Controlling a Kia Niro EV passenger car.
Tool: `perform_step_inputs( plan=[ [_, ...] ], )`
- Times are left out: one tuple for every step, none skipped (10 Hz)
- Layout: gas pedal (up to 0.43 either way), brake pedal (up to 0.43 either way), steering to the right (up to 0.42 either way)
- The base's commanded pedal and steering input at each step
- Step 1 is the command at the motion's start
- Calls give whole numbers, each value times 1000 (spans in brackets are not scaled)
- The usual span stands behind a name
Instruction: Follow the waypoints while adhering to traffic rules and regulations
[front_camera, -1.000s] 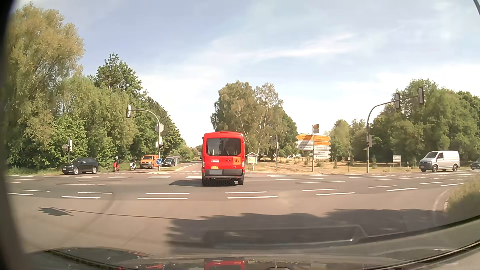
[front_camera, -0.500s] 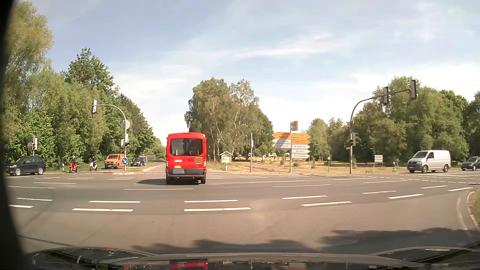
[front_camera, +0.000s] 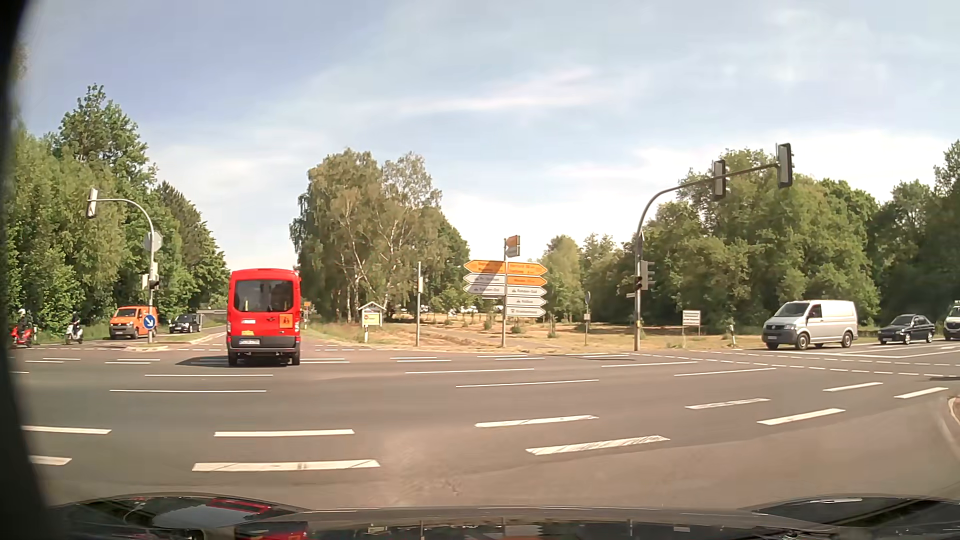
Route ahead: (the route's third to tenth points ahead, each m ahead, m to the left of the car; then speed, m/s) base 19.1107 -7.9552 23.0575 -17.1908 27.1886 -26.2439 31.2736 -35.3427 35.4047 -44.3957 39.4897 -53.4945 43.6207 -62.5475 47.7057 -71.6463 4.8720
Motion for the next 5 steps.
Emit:
perform_step_inputs(
  plan=[
    [0,0,250],
    [0,0,250],
    [0,0,254],
    [0,0,261],
    [0,0,272]
  ],
)
